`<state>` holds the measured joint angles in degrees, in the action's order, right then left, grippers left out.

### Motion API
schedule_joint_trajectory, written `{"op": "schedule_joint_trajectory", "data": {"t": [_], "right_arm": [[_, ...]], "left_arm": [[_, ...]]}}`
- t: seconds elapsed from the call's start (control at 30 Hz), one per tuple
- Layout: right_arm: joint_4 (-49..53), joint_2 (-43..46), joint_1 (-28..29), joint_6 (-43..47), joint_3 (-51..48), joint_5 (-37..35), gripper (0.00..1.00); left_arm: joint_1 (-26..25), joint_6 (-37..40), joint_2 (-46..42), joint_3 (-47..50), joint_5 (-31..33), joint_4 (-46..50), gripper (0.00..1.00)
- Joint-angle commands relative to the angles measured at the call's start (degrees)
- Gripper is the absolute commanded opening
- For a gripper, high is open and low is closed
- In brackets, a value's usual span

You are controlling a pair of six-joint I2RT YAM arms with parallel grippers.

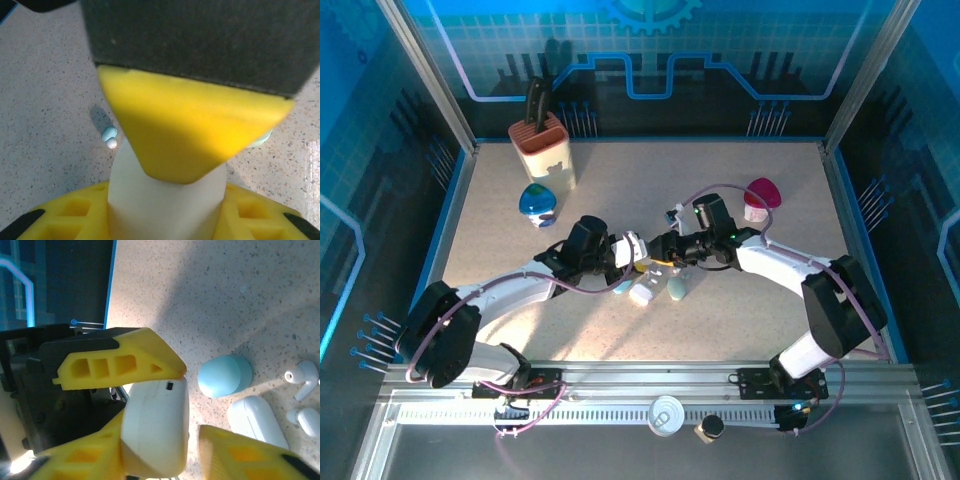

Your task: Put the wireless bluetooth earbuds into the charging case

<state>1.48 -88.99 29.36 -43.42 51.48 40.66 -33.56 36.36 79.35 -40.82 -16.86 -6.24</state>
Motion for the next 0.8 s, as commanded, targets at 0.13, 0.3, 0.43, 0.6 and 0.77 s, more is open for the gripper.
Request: {"op": "schedule_joint_trajectory", "data": {"t": [0.13, 0.3, 0.43, 0.6, 0.77], "right_arm": [[-0.4, 0.4, -0.2, -0.2, 0.0, 0.2, 0.20], [-5.4, 4.3, -3.6, -3.6, -3.4, 3.5, 0.18], [-11.7, 8.1, -6.7, -8.0, -7.3, 7.6, 0.19], [-22.8, 12.2, -10.3, -18.2, -12.3, 12.9, 0.19], [-39.6, 14.5, -13.8, -33.2, -17.5, 16.1, 0.16]], "left_arm": [[-0.5, -1.7, -0.9, -0.1, -2.6, -4.3, 0.52], [-0.2, -6.1, -2.2, 3.2, -4.2, -11.7, 0.74], [1.4, -13.7, -4.1, 7.9, -6.3, -23.2, 0.97], [2.0, -21.0, -5.2, 10.4, -8.6, -31.9, 0.99], [2.1, -26.3, -2.4, 13.2, -10.2, -46.0, 0.99]]}}
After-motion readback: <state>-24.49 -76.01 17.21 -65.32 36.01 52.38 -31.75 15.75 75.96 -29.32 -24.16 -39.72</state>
